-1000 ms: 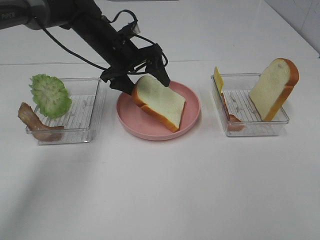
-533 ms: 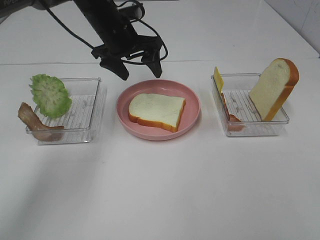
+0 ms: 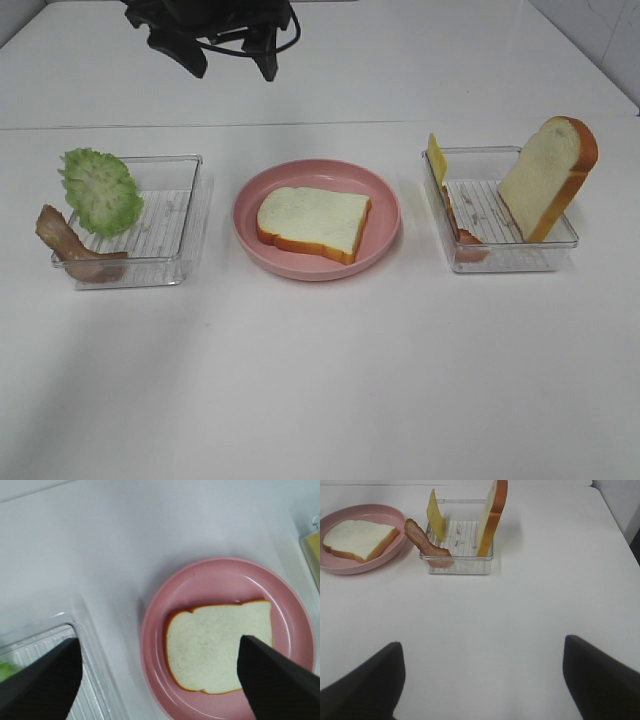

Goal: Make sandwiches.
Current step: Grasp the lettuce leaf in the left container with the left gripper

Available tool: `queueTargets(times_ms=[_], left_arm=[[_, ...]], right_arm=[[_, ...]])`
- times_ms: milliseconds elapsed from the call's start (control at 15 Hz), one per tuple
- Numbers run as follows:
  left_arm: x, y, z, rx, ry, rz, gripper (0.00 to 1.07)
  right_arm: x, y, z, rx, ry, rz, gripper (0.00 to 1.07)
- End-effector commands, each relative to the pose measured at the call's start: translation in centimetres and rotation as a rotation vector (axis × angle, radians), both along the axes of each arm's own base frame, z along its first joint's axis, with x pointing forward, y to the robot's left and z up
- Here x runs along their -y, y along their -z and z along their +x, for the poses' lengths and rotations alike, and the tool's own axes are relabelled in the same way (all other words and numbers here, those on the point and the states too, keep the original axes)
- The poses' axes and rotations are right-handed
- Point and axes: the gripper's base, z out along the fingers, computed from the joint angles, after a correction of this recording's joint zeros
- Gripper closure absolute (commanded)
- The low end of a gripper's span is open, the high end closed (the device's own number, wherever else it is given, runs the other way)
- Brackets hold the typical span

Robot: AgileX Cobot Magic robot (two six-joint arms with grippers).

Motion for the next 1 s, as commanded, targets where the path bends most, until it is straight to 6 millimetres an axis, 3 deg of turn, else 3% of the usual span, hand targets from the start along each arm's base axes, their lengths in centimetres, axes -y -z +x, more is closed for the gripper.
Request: queueTargets(times_ms=[67,267,333,400,733,1000], left_arm=[[-2.9,-2.6,-0.5,-0.019,-0.074,0.005,0.28],[-6.6,-4.1,-0.4,-0.01,-0.146,-0.011,0.28],[-9.4,-4.1,-0.5,-0.031,-0.198,0.005,0.29],[-10.7,-3.9,-0.5,-0.046,-0.225,0.014,0.3],[-15.8,0.7,-0.6,-0.21,-0.33,0.061,0.31],[-17.9,4.0,-1.0,-0.315,-0.372,0.094,0.31]], right_arm=[[0.0,0.0,-0.1,0.026,0.002,-0.007,0.26],[0.0,0.0,-0.1,0.026,0.002,-0.007,0.26],[0.0,0.0,-0.1,0.026,0.002,-0.007,0.26],[0.0,0.0,-0.1,0.026,0.002,-0.007,0.26],[0.0,0.0,-0.1,0.026,0.002,-0.007,0.26],[0.0,0.0,-0.1,0.026,0.002,-0.007,0.26]])
